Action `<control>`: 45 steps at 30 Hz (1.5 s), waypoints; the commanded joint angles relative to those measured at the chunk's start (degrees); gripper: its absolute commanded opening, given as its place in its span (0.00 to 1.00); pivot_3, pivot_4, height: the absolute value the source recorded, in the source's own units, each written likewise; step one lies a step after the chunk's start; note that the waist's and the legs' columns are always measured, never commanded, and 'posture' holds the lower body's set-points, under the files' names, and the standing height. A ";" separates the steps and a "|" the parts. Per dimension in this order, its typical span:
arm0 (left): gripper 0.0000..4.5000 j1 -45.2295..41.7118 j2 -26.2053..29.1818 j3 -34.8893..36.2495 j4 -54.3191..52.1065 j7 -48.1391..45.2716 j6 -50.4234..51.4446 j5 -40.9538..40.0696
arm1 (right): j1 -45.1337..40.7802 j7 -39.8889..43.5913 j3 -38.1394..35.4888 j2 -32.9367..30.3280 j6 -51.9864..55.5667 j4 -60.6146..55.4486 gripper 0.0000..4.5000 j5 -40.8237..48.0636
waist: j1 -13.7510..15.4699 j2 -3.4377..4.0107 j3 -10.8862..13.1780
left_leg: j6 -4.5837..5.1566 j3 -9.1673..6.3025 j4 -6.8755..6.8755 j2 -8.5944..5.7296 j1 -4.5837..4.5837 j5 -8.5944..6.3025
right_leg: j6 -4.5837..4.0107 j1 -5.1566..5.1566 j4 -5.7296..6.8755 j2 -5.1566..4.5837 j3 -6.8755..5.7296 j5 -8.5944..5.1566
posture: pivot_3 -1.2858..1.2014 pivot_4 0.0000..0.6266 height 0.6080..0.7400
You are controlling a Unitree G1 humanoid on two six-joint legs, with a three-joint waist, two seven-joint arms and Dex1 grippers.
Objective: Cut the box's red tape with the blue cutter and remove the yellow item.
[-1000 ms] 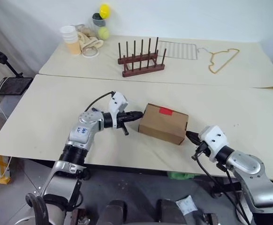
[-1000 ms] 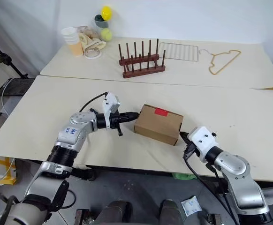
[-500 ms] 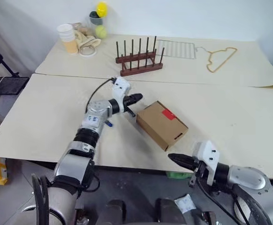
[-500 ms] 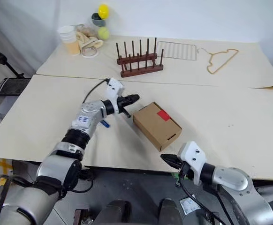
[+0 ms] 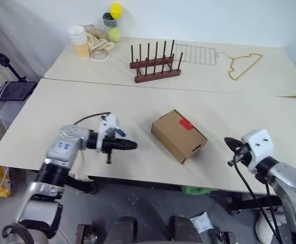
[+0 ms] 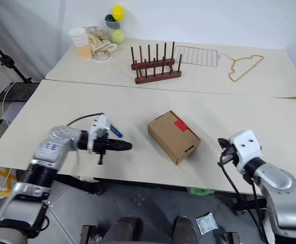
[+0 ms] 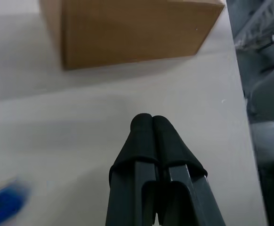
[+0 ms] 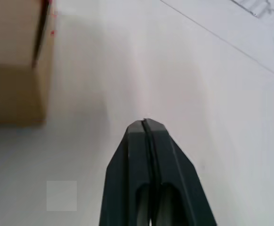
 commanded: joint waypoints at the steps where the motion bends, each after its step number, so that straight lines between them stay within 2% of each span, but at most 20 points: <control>1: 0.00 -2.79 -5.12 -1.03 2.10 9.11 -0.37 3.58 | -4.19 1.63 2.46 1.03 -6.38 7.68 0.00 -1.38 | -0.20 0.00 0.00 | 0.00 0.02 -0.02 -0.06 0.00 0.00 | 0.01 -0.01 -0.01 0.02 0.00 0.01 | 0.52 0.24 1.00; 5: 0.00 -6.51 -9.91 -0.38 6.33 13.61 -1.32 4.27 | -7.78 6.56 4.57 1.05 -11.18 14.04 0.00 -0.31 | -0.39 0.00 0.00 | -0.01 0.08 -0.06 -0.11 -0.03 0.00 | 0.04 -0.14 0.04 0.08 -0.06 0.02 | 0.52 0.24 1.00; 9: 0.00 -9.79 -11.46 0.72 10.39 16.20 -2.44 4.76 | -8.80 9.61 5.42 -0.21 -11.87 15.38 0.00 -0.50 | -0.69 0.00 0.00 | -0.02 0.12 -0.07 -0.09 -0.03 0.01 | 0.04 -0.16 0.04 0.10 -0.06 0.02 | 0.52 0.24 1.00; 14: 0.00 -13.31 -11.06 2.31 15.44 15.67 -4.49 4.46 | -3.22 15.97 5.31 -2.01 -7.58 5.93 0.00 5.39 | -0.48 0.00 0.00 | -0.03 0.09 -0.07 -0.08 -0.04 0.00 | 0.04 -0.16 0.03 0.10 -0.11 0.02 | 0.52 0.24 1.00; 26: 0.00 -16.93 -13.90 3.13 22.72 16.20 -8.47 5.39 | 2.00 12.17 8.80 -0.15 -1.79 -5.04 0.00 4.92 | -0.18 0.00 0.00 | -0.04 0.10 0.07 -0.09 -0.10 0.00 | 0.07 -0.15 0.04 0.10 -0.08 0.04 | 0.52 0.24 1.00; 30: 0.00 -14.30 -11.31 0.86 18.28 8.80 -4.78 4.54 | 2.22 7.74 6.06 -1.06 -0.65 -4.57 0.00 2.00 | -0.26 0.00 0.00 | -0.04 0.11 0.07 -0.11 -0.10 0.00 | 0.07 -0.15 0.04 0.09 -0.08 0.04 | 0.52 0.24 1.00; 36: 0.00 -9.06 -10.20 -1.67 8.51 3.19 2.86 2.62 | -6.67 6.36 8.29 0.59 -4.24 1.54 0.00 -0.78 | -0.66 0.00 0.00 | -0.04 0.12 0.08 -0.09 -0.10 0.00 | 0.07 -0.22 0.13 0.10 -0.02 0.04 | 0.52 0.24 1.00; 45: 0.00 -7.78 -12.92 -1.84 5.76 6.51 4.26 2.73 | -18.66 11.81 14.65 3.20 -8.78 13.30 0.00 -2.30 | -0.40 0.01 0.00 | -0.04 0.09 0.10 -0.09 -0.12 0.00 | 0.07 -0.22 0.13 0.09 -0.05 0.04 | 0.52 0.24 1.00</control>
